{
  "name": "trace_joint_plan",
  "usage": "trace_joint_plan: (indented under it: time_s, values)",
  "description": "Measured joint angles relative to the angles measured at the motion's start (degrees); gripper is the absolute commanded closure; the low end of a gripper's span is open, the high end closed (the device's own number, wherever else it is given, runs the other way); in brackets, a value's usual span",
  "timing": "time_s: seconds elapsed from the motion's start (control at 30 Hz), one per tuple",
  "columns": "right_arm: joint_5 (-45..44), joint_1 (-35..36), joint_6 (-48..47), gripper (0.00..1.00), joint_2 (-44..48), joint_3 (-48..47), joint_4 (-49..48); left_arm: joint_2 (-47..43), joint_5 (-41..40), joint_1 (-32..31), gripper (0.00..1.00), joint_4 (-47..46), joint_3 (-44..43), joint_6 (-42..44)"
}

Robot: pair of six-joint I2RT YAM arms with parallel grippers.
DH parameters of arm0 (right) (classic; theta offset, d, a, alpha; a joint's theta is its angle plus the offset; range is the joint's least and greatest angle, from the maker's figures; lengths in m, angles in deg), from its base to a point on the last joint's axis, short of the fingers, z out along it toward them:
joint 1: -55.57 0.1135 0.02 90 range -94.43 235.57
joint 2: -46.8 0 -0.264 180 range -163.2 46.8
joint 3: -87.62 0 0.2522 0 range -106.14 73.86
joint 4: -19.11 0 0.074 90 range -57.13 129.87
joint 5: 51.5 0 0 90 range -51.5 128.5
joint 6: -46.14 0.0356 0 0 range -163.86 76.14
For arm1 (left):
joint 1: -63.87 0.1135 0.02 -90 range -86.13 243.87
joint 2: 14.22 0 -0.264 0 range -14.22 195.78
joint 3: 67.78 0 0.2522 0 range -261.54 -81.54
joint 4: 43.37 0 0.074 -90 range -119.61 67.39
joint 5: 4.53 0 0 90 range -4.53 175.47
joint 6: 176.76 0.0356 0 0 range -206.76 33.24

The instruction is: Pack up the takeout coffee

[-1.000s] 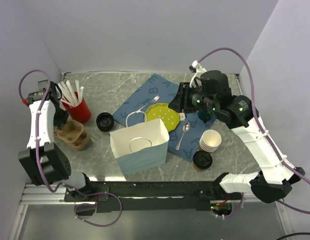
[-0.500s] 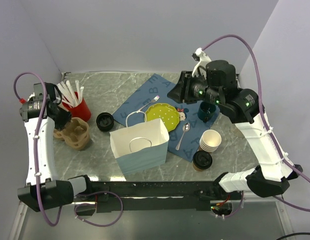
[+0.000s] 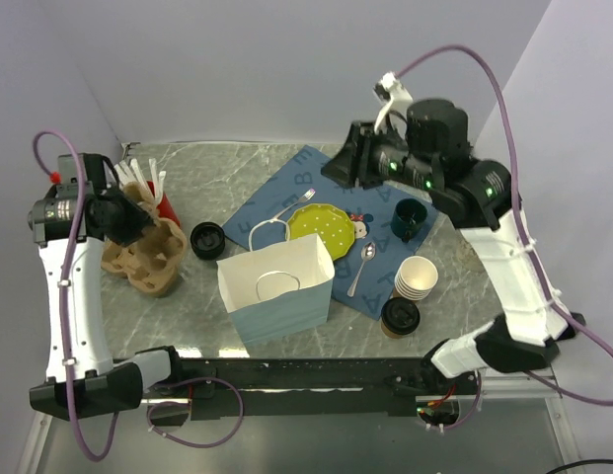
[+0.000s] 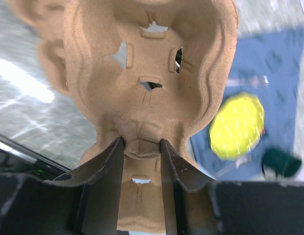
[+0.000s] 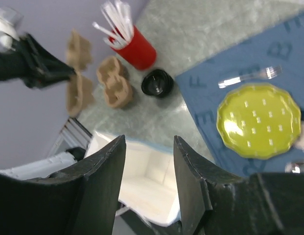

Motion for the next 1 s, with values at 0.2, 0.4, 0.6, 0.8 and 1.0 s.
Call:
trace_joint_plan:
  time_s: [0.2,0.4,0.6,0.8,1.0]
  values:
    - [0.5,0.1,-1.2,0.47,-12.7,-19.5,1.6,-0.8,5.4,-10.0,0.65,-4.6,5.2,0.1]
    - [2.8,0.1,-1.4,0.46,-16.3,-18.3,0.9,-0.8,8.4,-19.4,0.64,-11.2,6.1,2.1]
    - [3.3,0.0,-2.0,0.46,-16.4,-14.2,1.0,1.4,8.2,-25.1,0.64,-15.7,4.1,6.7]
    - [2.3,0.1,-2.6,0.46,-16.2,-14.2,0.3,6.8,7.0,-27.6,0.64,-17.8,-2.2,11.7]
    - [0.9,0.0,-2.8,0.46,-14.8,-13.0,0.4,9.2,6.7,-30.5,0.64,-19.0,-9.6,14.5]
